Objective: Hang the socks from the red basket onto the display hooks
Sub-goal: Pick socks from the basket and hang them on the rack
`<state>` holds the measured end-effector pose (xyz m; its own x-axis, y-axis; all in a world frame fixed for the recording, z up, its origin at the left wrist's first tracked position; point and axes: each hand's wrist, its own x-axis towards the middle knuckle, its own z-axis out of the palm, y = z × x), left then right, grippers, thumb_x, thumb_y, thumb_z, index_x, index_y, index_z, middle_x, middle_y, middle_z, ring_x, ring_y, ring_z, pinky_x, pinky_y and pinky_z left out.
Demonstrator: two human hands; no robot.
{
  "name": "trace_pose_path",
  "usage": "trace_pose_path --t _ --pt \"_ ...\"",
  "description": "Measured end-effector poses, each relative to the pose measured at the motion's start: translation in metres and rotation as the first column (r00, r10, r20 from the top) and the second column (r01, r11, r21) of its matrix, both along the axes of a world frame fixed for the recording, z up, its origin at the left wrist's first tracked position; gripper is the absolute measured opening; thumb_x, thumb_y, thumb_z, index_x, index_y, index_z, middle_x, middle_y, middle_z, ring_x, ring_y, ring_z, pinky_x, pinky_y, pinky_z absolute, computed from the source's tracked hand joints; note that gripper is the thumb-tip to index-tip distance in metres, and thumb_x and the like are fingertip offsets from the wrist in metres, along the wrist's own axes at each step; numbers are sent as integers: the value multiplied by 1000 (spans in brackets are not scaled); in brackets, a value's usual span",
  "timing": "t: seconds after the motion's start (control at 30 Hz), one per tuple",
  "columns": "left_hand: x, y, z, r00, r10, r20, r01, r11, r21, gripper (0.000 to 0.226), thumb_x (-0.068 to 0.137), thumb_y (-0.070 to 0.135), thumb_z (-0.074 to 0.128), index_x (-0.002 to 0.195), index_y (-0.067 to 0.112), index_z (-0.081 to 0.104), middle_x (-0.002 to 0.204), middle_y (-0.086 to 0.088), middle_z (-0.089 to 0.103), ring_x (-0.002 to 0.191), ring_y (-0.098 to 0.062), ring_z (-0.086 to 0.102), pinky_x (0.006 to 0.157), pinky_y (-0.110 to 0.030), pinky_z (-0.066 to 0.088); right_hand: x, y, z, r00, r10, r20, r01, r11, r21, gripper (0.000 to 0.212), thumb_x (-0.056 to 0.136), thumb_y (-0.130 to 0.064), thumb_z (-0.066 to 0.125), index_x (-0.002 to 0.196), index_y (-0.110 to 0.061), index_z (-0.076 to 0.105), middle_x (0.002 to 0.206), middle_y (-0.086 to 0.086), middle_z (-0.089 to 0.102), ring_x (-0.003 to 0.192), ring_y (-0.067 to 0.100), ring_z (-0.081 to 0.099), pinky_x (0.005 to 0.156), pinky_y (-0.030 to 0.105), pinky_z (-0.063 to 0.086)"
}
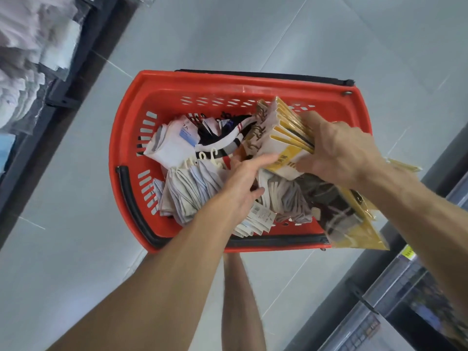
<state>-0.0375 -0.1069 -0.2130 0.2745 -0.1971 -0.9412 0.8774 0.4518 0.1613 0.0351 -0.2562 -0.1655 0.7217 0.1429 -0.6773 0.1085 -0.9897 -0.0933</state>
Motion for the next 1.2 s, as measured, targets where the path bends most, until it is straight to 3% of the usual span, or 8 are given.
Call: trace_pose_path --t 0.1,0.3,0.47,0.63,0.73,0.83,1.03,1.2 --pt "-3 -2 3 999 43 9 -42 995 -94 35 79 8 72 111 16 62 125 2 66 124 -15 52 117 -55 28 -5 -4 16 999 -21 24 20 999 41 68 73 -40 74 127 -33 34 74 -4 57 61 22 56 58 39 52" --pt "-12 4 13 990 90 106 -71 982 -174 32 69 -1 67 96 14 61 100 -1 74 116 -22 60 111 -50 36 -20 3 55 996 -69 55 62 990 128 72 75 -48 72 133 -38 32 87 -3 66 69 26 62 63 43 55" --pt "-25 21 22 980 73 187 -27 972 -234 36 67 -6 62 93 16 75 110 -6 76 112 -24 67 104 -44 46 -33 10 82 991 -120 62 112 986 125 74 74 -40 77 133 -44 33 98 3 71 80 37 64 67 45 53" --pt "-35 36 25 992 56 110 -47 996 -76 44 63 -3 67 102 17 67 108 -1 75 115 -22 63 110 -49 41 -40 10 100 947 -275 164 236 945 224 46 81 -20 71 117 -34 47 91 4 73 75 37 66 67 47 56" --pt "-45 49 25 992 115 44 -118 989 91 44 85 -3 64 123 18 60 122 1 70 120 -21 61 112 -49 42 -42 7 110 908 -370 196 314 911 269 44 78 -20 73 113 -35 51 84 -5 71 75 31 67 67 46 57" --pt "-57 57 33 998 62 33 -68 972 224 37 92 7 65 125 24 59 126 4 67 120 -13 60 108 -40 46 -44 2 126 872 -442 209 353 865 356 51 74 -23 78 106 -53 53 80 -36 64 78 -8 65 63 30 53" --pt "-70 49 67 991 -9 133 -43 923 382 19 95 37 62 114 36 60 102 24 65 91 8 63 74 -17 49 -58 10 133 859 -483 -171 469 607 641 50 70 -25 84 104 -53 60 97 -37 68 86 -14 66 70 0 47" --pt "-72 51 87 969 32 243 -49 997 62 46 81 67 65 119 42 69 123 6 73 115 -16 69 96 -42 55 -69 49 100 789 -395 -471 615 502 608 45 84 -11 75 119 -34 57 107 -24 72 99 -6 68 77 12 54"
